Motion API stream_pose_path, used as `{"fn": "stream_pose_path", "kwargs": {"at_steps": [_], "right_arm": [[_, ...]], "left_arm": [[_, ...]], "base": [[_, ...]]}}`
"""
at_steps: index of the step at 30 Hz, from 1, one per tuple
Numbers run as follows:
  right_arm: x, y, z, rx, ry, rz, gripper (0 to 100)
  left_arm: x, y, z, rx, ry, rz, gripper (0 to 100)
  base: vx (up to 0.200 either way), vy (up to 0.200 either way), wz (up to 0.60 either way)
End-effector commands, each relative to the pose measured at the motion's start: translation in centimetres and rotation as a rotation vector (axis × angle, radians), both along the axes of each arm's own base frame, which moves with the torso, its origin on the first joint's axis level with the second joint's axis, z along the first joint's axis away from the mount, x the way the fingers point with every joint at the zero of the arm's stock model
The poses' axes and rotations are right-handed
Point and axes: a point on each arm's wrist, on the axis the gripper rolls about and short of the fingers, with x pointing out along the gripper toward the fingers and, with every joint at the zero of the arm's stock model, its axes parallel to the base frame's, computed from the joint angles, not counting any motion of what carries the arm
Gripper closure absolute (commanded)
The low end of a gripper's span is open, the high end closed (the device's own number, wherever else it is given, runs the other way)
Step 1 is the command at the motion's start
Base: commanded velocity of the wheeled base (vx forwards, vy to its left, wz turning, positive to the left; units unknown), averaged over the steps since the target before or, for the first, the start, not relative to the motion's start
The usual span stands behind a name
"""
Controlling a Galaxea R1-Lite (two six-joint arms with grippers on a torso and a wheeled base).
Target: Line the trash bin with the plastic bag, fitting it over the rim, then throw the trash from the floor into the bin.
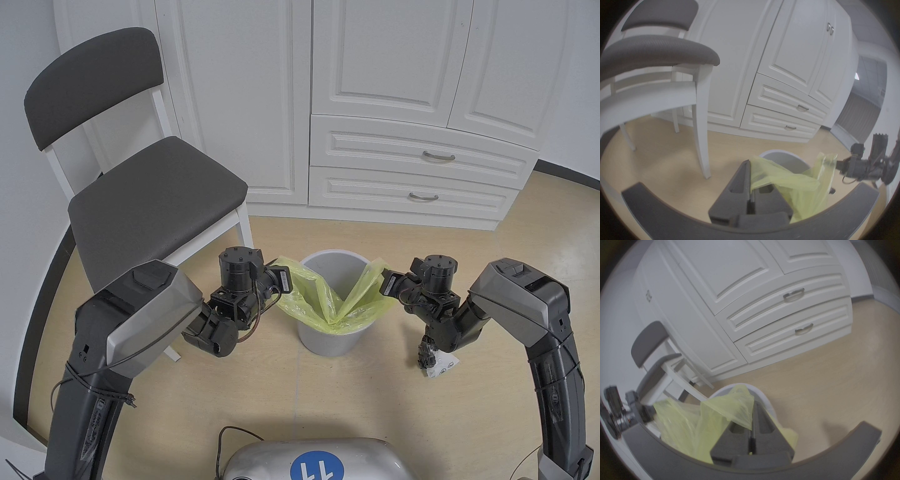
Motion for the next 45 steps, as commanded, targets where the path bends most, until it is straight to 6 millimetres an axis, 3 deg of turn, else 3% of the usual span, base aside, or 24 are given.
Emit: {"fn": "stream_pose_path", "kwargs": {"at_steps": [1, 11, 17, 25, 33, 45], "right_arm": [[-0.1, -3.5, -0.3, -0.113, 0.005, -0.018, 100], [-1.0, -6.5, -2.5, -0.294, 0.051, 0.011, 100], [-2.4, -7.7, -3.1, -0.375, 0.076, 0.077, 100], [-4.0, -8.9, -2.2, -0.467, 0.1, 0.113, 100], [-5.5, -10.0, -0.2, -0.509, 0.087, 0.141, 100], [-6.4, -10.1, 0.4, -0.536, 0.095, 0.157, 100]], "left_arm": [[0.2, 2.7, 1.3, 0.095, -0.01, 0.034, 100], [0.3, 4.4, -1.0, 0.217, 0.086, 0.044, 100], [0.4, 4.8, -1.2, 0.241, 0.096, 0.046, 100], [-0.3, 5.6, -1.2, 0.282, 0.11, 0.038, 100], [-2.8, 6.1, 1.0, 0.286, 0.116, -0.071, 100], [-3.6, 6.1, 0.6, 0.322, 0.139, -0.089, 100]], "base": [[0.0, 0.0, 0.0], [0.0, 0.0, 0.0], [0.0, 0.0, 0.0], [0.0, 0.0, 0.0], [0.0, 0.0, 0.0], [0.0, 0.0, 0.0]]}}
